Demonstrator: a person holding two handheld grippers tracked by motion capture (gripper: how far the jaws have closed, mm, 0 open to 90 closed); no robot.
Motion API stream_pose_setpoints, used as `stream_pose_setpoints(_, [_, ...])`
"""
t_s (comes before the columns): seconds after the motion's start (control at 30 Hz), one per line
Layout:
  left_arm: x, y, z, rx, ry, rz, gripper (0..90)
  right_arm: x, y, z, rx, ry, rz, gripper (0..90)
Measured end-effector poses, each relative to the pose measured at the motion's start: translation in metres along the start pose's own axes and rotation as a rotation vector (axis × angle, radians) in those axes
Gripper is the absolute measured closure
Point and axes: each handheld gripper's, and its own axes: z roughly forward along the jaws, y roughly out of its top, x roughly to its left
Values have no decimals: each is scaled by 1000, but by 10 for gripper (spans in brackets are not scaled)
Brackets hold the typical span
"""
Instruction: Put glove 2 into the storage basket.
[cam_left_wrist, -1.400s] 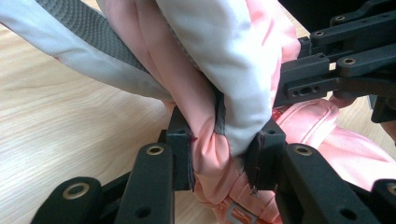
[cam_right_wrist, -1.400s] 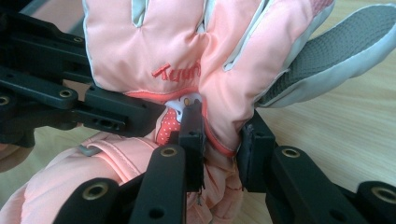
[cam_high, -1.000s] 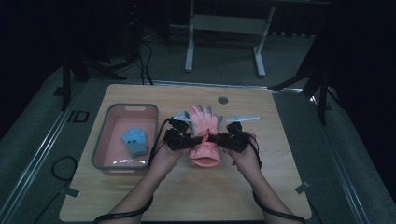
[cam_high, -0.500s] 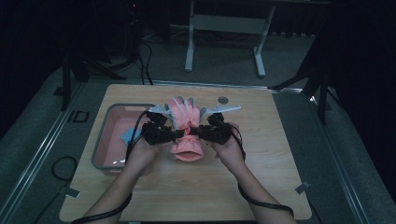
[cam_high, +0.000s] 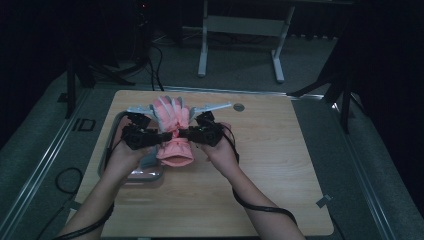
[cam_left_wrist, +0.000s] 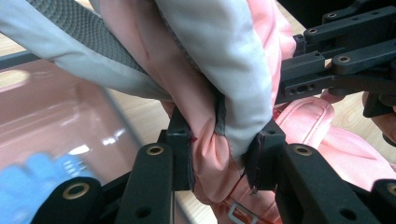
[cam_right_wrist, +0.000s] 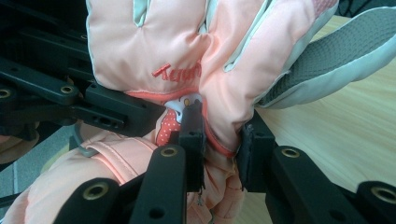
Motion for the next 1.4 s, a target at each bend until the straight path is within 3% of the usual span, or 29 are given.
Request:
stream_pose_setpoints(0.03, [0, 0, 0, 0, 0, 0, 677, 0, 0, 0, 0, 0, 0, 744])
stream_pose_setpoints(0.23, [30, -5, -28, 9, 42, -14, 677, 23, 18, 32, -3, 31, -9, 744])
stream_pose_setpoints(0.4, [55, -9, -41, 40, 57, -20, 677, 36, 24, 59, -9, 55, -2, 744])
stream_pose_setpoints(0.63, [86, -29, -33, 83, 60, -62, 676, 43, 15, 99, 11, 51, 53, 743])
stream_pose_setpoints(0.77, [101, -46, -20, 101, 32, -97, 676, 41, 3, 117, 47, 39, 65, 743])
stream_pose_setpoints(0.97, [109, -60, -2, 154, 27, -135, 675, 37, -13, 136, 116, 17, 80, 742])
stream_pose_setpoints(1.07, [110, -63, -1, 140, 5, -151, 675, 38, -14, 135, 128, -3, 59, 738])
stream_pose_setpoints(1.17, [110, -67, 2, 148, -1, -156, 674, 36, -12, 136, 183, 0, 68, 732])
stream_pose_setpoints(1.4, [111, -71, 11, 179, 27, -173, 664, 36, -17, 143, 226, -34, 43, 706])
